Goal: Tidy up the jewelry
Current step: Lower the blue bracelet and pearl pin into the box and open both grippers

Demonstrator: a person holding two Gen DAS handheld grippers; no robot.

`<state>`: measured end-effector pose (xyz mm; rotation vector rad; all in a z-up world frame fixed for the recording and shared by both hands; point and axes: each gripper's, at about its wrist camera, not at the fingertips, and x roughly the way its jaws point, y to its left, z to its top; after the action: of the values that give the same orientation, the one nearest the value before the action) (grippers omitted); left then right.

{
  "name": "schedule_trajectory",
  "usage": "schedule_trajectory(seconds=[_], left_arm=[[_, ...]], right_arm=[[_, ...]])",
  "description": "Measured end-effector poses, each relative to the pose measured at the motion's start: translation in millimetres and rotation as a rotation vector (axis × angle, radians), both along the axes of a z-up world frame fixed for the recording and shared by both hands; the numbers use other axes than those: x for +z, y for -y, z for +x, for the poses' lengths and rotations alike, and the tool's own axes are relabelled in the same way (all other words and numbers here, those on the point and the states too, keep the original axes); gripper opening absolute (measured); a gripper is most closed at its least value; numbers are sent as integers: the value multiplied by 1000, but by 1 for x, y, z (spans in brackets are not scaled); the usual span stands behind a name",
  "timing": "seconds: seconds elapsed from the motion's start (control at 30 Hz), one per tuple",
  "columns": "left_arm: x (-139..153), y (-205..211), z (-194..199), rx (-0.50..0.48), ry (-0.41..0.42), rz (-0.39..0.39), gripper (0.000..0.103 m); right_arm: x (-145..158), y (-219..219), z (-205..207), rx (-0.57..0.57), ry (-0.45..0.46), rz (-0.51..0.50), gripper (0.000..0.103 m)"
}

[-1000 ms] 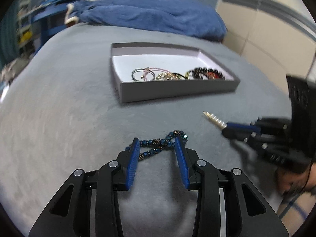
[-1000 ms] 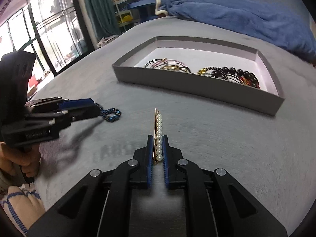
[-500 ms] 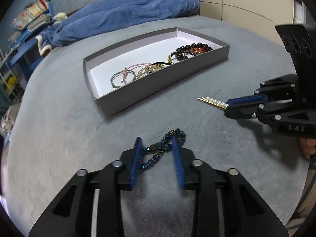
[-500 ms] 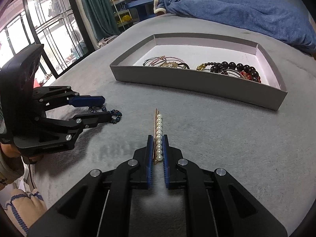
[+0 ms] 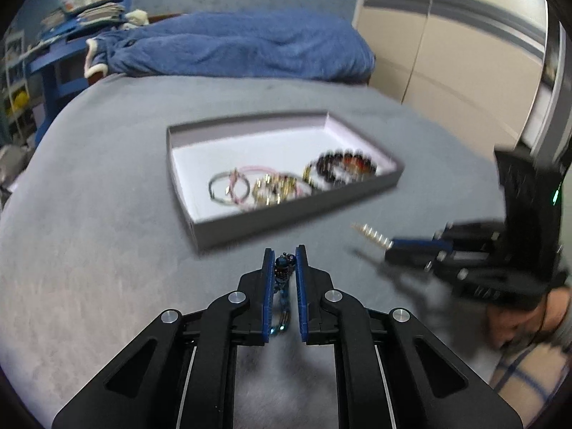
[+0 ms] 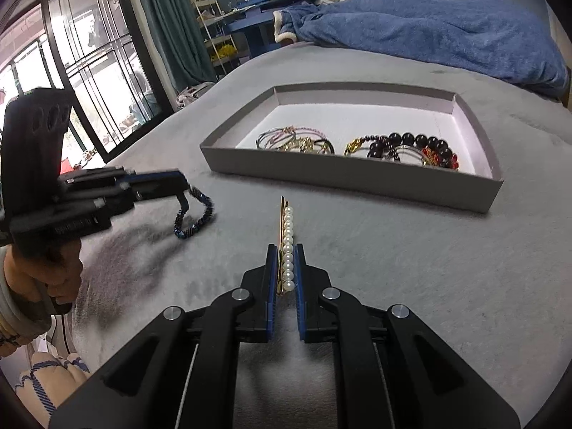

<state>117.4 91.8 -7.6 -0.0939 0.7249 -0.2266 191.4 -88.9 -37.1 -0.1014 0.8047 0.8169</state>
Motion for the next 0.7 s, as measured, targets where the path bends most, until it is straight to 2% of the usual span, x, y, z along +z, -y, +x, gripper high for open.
schedule_trajectory(seconds=[0.07,0.27,0.53,0.7], left_arm=[[10,-2,3,12,20,-38,8],[33,1,18,38,68,-93,8],[59,9,42,42,107,-69,8],[69,11,60,59,119,-49,8]], right_arm=[[4,1,1,0,9,1,9],[26,1,11,2,52,3,9],[56,-1,42,-14,88,13,9],[57,-6,67,-39,74,-10,9]])
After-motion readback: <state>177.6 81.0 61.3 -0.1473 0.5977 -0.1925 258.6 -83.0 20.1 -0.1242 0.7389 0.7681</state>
